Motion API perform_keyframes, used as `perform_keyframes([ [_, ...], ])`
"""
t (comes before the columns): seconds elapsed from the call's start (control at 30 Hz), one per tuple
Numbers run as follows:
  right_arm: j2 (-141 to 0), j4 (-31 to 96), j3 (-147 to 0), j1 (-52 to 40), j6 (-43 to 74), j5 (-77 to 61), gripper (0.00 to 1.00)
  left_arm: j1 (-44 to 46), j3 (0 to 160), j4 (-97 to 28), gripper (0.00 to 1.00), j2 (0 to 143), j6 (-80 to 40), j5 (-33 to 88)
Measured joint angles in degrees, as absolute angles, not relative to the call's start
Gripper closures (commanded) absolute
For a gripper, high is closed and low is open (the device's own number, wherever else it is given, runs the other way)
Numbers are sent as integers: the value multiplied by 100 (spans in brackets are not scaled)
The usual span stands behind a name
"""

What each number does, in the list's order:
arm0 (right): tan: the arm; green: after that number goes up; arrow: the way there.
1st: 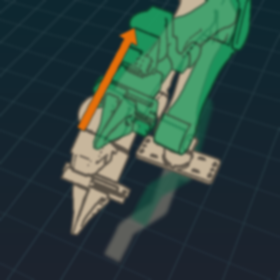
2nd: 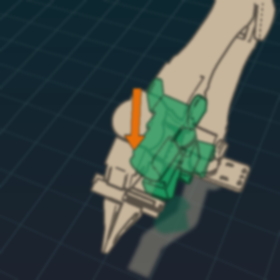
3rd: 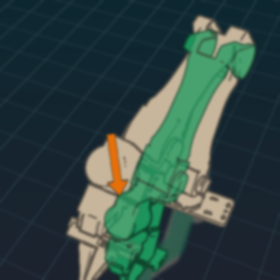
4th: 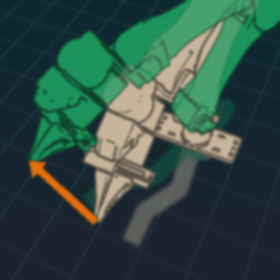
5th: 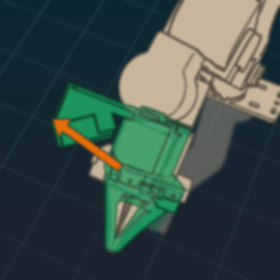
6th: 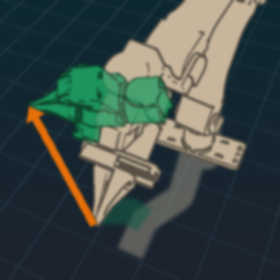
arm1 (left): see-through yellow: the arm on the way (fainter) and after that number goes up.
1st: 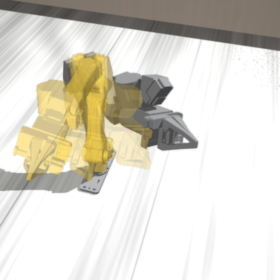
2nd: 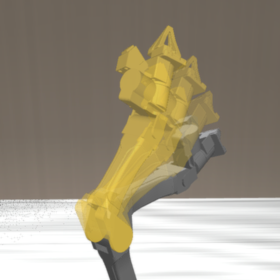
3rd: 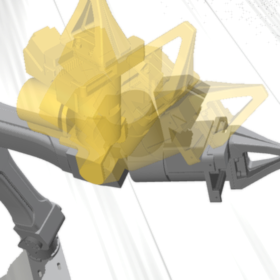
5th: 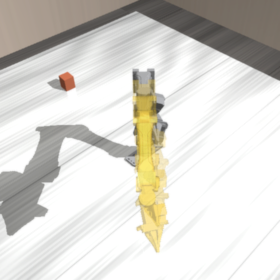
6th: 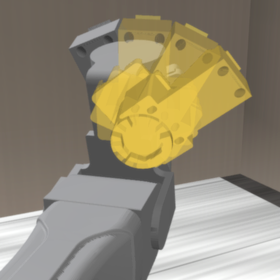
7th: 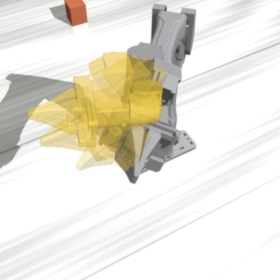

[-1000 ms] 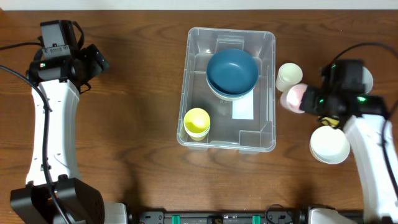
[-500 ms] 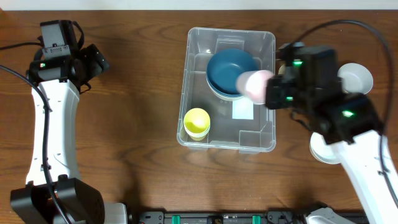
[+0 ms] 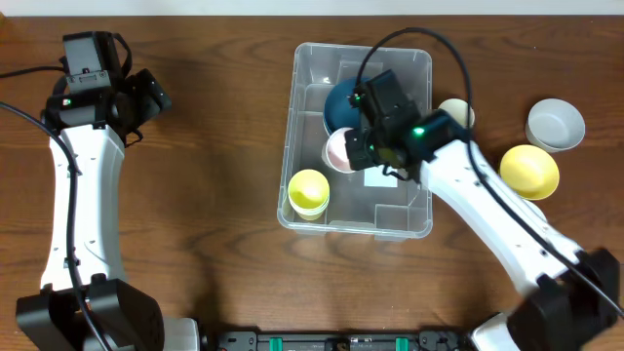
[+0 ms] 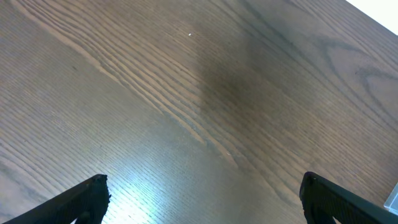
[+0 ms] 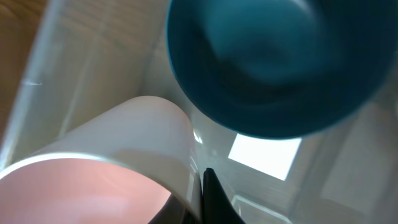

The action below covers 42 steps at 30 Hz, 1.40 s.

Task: Pack container
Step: 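Carry pink cup with right gripper and place it in container, then move right gripper to the cream cup and grasp its rim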

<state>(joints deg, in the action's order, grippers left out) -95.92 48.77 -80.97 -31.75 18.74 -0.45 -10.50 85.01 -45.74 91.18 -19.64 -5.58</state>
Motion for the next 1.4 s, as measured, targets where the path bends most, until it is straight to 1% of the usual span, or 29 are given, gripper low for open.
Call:
perform_keyframes([
  [0.33, -10379, 4622, -8097, -3439, 1911, -36, 99, -1050, 8501, -4571, 2, 9118, -1964, -558],
  [0.37, -10436, 4598, -8097, -3452, 1911, -36, 97, -1050, 8501, -4574, 2, 9118, -1964, -558],
  [0.4, -10473, 4580, -8097, -3454, 1911, -38, 92, -1050, 8501, -4574, 2, 9118, -1962, -556],
  [0.43, -10516, 4574, -8097, -3463, 1914, -36, 83, -1050, 8501, -4574, 2, 9118, -1964, -558],
  [0.53, -10571, 4571, -8097, -3468, 1942, -36, 69, -1050, 8501, -4574, 2, 9118, -1964, -556],
  [0.57, -10571, 4571, -8097, -3468, 1966, -34, 66, -1050, 8501, -4574, 2, 9118, -1964, -556],
  [0.8, -10571, 4654, -8173, -3468, 1997, -115, 53, -1050, 8501, -4571, 2, 9118, -1964, -558],
  [0.9, -10571, 5041, -8451, -3468, 1997, -183, 48, -1050, 8501, -4571, 2, 9118, -1962, -556],
  [1.07, -10510, 5754, -9126, -3465, 1977, -99, 44, -1050, 8501, -4574, 2, 9118, -1964, -556],
  [1.13, -10377, 6045, -9389, -3450, 1984, 93, 39, -1050, 8501, -4574, 2, 9118, -1962, -558],
  [1.2, -10184, 6272, -9561, -3406, 1986, 305, 37, -1050, 8501, -4574, 2, 9118, -1962, -558],
  [1.3, -9758, 6604, -9692, -3111, 2012, 648, 36, -1050, 8501, -4574, 2, 9118, -1964, -558],
  [1.33, -9581, 6726, -9706, -2897, 2018, 751, 36, -1050, 8501, -4574, 2, 9118, -1964, -556],
  [1.4, -9345, 6893, -9725, -2460, 2025, 888, 33, -1050, 8501, -4571, 2, 9118, -1964, -558],
])
